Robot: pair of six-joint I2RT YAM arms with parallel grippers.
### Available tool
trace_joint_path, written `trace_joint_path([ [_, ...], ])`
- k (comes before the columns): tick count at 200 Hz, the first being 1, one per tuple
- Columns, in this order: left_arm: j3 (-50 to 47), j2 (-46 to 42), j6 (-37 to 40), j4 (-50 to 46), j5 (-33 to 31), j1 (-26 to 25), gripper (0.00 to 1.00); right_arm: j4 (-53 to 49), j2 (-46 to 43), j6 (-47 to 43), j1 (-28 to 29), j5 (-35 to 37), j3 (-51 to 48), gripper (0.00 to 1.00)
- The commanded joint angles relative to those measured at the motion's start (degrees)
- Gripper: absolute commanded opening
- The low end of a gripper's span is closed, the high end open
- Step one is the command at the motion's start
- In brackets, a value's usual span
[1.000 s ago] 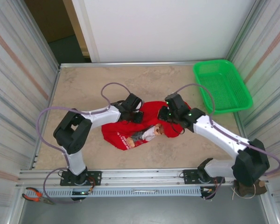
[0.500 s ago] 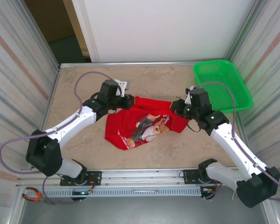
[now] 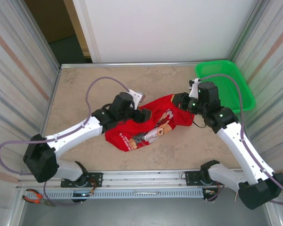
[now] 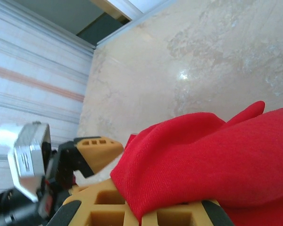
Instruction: Fold the inside-out t-shirt
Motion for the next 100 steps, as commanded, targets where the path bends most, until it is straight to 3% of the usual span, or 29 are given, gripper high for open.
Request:
trace_joint_path([
  [1,2.4,2.9,4.9,1.8,-8.7,-2.9,0.73,-0.7,0.0,-1.0,0.6,-0.9,2.1,0.00],
  [51,6.4,10.4,4.5,2.8,-17.1,-4.4,0.73,-0.7,-0.8,-0.3,1.9,-0.2,2.1,0.00],
  [82,13.1,16.7,2.8,-3.8,-22.4,-3.5,0.68,0.0,-1.4,0.9,2.5,-0.1,2.0,0.00],
  [92,14.3,18.2,2.8,-4.4,-21.1,-2.7,0.61,0.0,-1.5,1.0,2.4,0.1,2.1,0.00],
  [100,14.6,18.8,3.1,-4.1,-18.2,-1.7,0.37,0.0,-1.4,1.1,2.0,0.6,2.1,0.00],
])
